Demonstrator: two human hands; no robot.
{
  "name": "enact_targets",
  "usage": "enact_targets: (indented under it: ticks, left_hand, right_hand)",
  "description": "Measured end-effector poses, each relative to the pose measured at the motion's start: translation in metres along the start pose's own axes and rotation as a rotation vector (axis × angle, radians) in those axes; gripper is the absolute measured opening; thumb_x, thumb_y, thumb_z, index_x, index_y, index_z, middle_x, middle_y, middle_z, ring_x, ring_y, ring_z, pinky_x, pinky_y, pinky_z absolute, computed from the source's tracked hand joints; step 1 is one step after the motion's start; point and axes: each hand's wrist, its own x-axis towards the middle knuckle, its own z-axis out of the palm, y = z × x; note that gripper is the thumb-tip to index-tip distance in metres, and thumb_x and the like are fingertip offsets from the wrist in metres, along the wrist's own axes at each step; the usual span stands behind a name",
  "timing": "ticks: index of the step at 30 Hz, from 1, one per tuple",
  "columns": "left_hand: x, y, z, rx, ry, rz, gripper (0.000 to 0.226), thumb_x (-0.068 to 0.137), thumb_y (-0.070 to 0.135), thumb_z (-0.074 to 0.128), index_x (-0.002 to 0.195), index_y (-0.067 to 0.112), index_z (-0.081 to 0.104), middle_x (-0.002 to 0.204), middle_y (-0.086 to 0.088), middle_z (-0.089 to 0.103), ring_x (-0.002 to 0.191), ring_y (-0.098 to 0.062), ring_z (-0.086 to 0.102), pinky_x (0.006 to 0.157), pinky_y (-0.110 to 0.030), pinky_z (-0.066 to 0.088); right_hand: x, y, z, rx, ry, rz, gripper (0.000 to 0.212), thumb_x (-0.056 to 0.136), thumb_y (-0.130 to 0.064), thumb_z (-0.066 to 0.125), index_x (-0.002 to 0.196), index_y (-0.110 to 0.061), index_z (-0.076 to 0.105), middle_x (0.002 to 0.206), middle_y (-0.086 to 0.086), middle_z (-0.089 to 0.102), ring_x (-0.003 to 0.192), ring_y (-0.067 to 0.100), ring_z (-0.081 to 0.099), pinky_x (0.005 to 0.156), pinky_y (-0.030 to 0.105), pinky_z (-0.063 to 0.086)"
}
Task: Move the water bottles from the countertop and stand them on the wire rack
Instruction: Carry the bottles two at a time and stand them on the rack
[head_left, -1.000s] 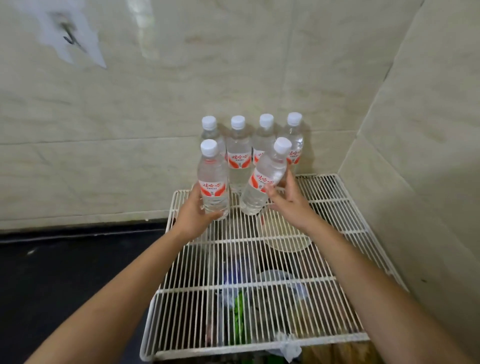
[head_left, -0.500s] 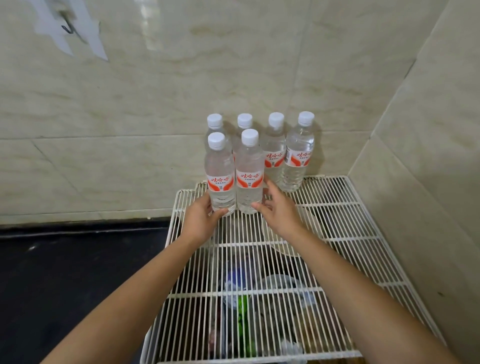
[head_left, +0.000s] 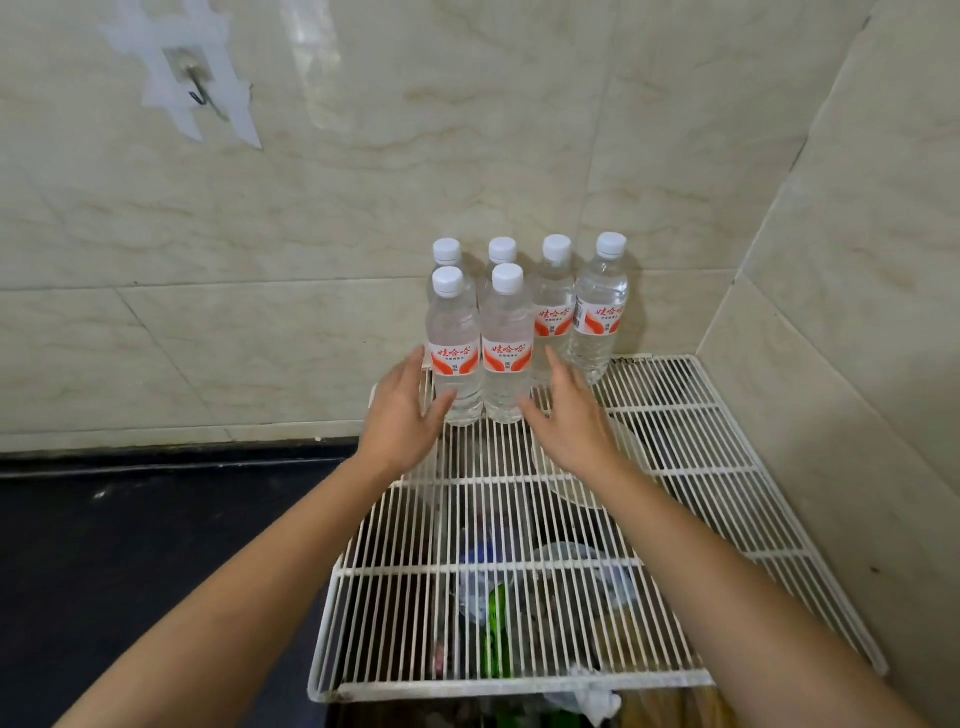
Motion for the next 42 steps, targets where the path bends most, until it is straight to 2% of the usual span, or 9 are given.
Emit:
enact_targets:
  ticks: [2, 3, 7, 11, 15, 21, 27, 34, 42]
  left_hand:
    - [-0.015, 0.000, -0.019, 0.131, 0.114, 0.049, 0.073, 0.102, 0.061, 0.031, 0.160, 0.017, 0.024, 0.166, -0.010, 0.027, 0.154, -0.026, 0.020, 0.125, -0.045, 0.020]
    - [-0.025, -0.001, -0.029, 0.196, 0.175, 0.075, 0.072, 0.102, 0.062, 0.024, 0.160, 0.017, 0.024, 0.167, -0.011, 0.022, 0.156, -0.026, 0.015, 0.126, -0.046, 0.016]
    - [-0.070, -0.010, -0.066, 0.437, 0.358, 0.110, 0.066, 0.104, 0.055, 0.024, 0.159, 0.019, 0.028, 0.169, -0.014, 0.015, 0.157, -0.031, 0.007, 0.125, -0.055, 0.013]
    - [-0.123, -0.026, -0.104, 0.608, 0.480, 0.037, 0.064, 0.104, 0.051, 0.031, 0.157, 0.015, 0.034, 0.167, -0.019, 0.019, 0.155, -0.038, 0.015, 0.121, -0.060, 0.017]
    - [-0.176, -0.052, -0.145, 0.708, 0.585, -0.035, 0.063, 0.105, 0.050, 0.033, 0.155, 0.011, 0.039, 0.164, -0.023, 0.024, 0.153, -0.041, 0.020, 0.120, -0.061, 0.020]
    - [-0.261, -0.108, -0.212, 0.761, 0.664, -0.198, 0.065, 0.105, 0.051, 0.031, 0.155, 0.011, 0.038, 0.165, -0.021, 0.023, 0.154, -0.039, 0.018, 0.121, -0.061, 0.018]
    - [-0.365, -0.206, -0.307, 0.805, 0.686, -0.359, 0.067, 0.104, 0.054, 0.027, 0.155, 0.012, 0.038, 0.165, -0.021, 0.025, 0.154, -0.039, 0.019, 0.120, -0.063, 0.020]
    - [-0.494, -0.313, -0.432, 0.819, 0.694, -0.559, 0.067, 0.102, 0.053, 0.029, 0.155, 0.012, 0.037, 0.164, -0.021, 0.025, 0.152, -0.041, 0.022, 0.117, -0.066, 0.024]
    - [-0.561, -0.409, -0.507, 0.772, 0.710, -0.732, 0.070, 0.101, 0.056, 0.027, 0.157, 0.015, 0.033, 0.165, -0.019, 0.024, 0.154, -0.037, 0.018, 0.121, -0.060, 0.020]
  right_hand:
    - [-0.015, -0.008, -0.004, -0.056, 0.161, -0.092, 0.071, 0.104, -0.045, 0.047, 0.162, -0.023, 0.012, 0.169, 0.005, 0.014, 0.154, 0.025, 0.021, 0.121, 0.040, 0.022]
    - [-0.022, -0.013, -0.005, -0.093, 0.247, -0.171, 0.067, 0.105, -0.045, 0.043, 0.161, -0.021, 0.015, 0.169, 0.007, 0.014, 0.154, 0.026, 0.019, 0.123, 0.042, 0.022]
    - [-0.031, -0.032, 0.011, -0.168, 0.371, -0.468, 0.062, 0.103, -0.045, 0.042, 0.157, -0.017, 0.030, 0.168, 0.017, 0.016, 0.156, 0.032, 0.015, 0.125, 0.051, 0.018]
    - [-0.040, -0.075, 0.040, -0.144, 0.322, -0.649, 0.065, 0.102, -0.044, 0.046, 0.158, -0.017, 0.029, 0.168, 0.019, 0.014, 0.156, 0.033, 0.009, 0.125, 0.055, 0.014]
    - [-0.055, -0.128, 0.075, -0.102, 0.286, -0.819, 0.066, 0.100, -0.042, 0.051, 0.158, -0.015, 0.032, 0.166, 0.022, 0.019, 0.155, 0.037, 0.014, 0.124, 0.056, 0.014]
    - [-0.107, -0.217, 0.135, -0.035, 0.200, -0.907, 0.066, 0.102, -0.045, 0.047, 0.158, -0.015, 0.031, 0.167, 0.019, 0.018, 0.156, 0.037, 0.014, 0.125, 0.056, 0.012]
    - [-0.177, -0.343, 0.231, -0.017, 0.194, -1.043, 0.064, 0.102, -0.044, 0.049, 0.157, -0.014, 0.034, 0.166, 0.020, 0.022, 0.154, 0.037, 0.021, 0.125, 0.055, 0.014]
    - [-0.274, -0.508, 0.346, 0.054, 0.038, -1.093, 0.065, 0.101, -0.044, 0.050, 0.157, -0.014, 0.034, 0.166, 0.020, 0.021, 0.154, 0.035, 0.020, 0.126, 0.052, 0.014]
    - [-0.321, -0.610, 0.447, 0.085, -0.096, -1.225, 0.065, 0.102, -0.044, 0.048, 0.157, -0.015, 0.032, 0.166, 0.018, 0.022, 0.155, 0.031, 0.021, 0.124, 0.053, 0.020]
